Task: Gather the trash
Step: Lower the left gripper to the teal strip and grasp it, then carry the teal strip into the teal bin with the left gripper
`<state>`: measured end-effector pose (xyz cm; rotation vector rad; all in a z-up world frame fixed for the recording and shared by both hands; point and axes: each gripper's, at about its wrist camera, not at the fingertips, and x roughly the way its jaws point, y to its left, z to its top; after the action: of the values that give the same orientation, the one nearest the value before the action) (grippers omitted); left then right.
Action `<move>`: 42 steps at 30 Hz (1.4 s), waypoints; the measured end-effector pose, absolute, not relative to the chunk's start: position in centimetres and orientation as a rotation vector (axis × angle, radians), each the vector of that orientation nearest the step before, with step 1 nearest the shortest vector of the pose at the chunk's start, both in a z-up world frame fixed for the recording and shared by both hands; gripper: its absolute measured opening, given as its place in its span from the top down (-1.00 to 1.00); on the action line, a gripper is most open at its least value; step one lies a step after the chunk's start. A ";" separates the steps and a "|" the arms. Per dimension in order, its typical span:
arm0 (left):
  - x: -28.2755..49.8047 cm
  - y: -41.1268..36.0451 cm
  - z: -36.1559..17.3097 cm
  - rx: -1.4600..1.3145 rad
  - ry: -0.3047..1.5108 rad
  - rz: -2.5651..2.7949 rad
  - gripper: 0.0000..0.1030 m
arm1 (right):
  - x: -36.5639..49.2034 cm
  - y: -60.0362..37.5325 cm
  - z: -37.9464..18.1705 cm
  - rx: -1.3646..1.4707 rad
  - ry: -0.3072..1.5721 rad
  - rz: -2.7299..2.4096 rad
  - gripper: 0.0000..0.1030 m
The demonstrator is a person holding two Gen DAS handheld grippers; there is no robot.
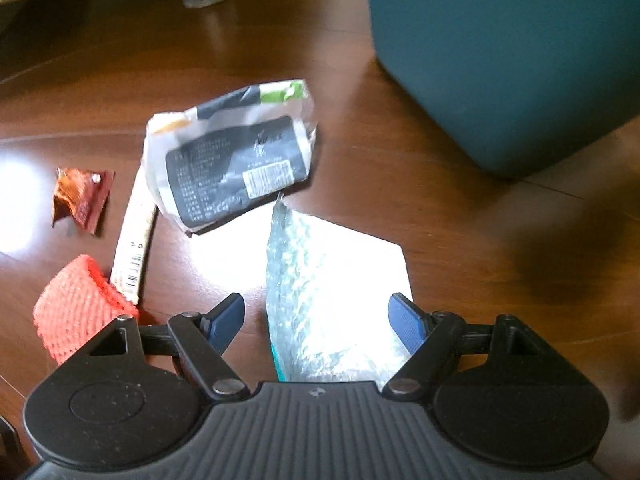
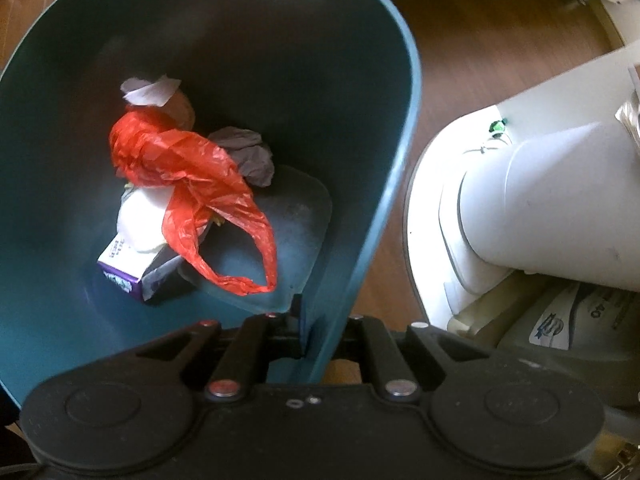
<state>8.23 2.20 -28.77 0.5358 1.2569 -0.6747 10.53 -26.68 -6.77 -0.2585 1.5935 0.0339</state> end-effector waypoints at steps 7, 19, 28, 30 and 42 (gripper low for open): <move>7.7 1.6 -30.0 0.522 1.262 -0.673 -0.39 | 10.3 -25.9 -6.9 -0.300 1.595 0.061 0.82; 7.4 1.9 -29.5 0.489 1.257 -0.617 0.75 | 10.4 -27.2 -7.7 -0.291 1.584 0.053 0.82; 9.3 1.8 -24.7 0.433 1.164 -0.581 0.78 | 10.7 -29.6 -8.2 -0.113 1.549 -0.067 0.90; 9.6 1.6 -23.5 0.422 1.141 -0.575 0.78 | 10.8 -29.6 -8.2 -0.106 1.548 -0.066 0.90; 11.8 0.9 -15.2 0.376 0.986 -0.600 0.78 | 9.1 -29.4 -6.6 -0.202 1.585 -0.010 0.66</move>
<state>11.85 0.91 -15.15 0.3762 0.9861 -0.6000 9.12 -29.36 -6.59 -0.2023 1.5847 -0.0098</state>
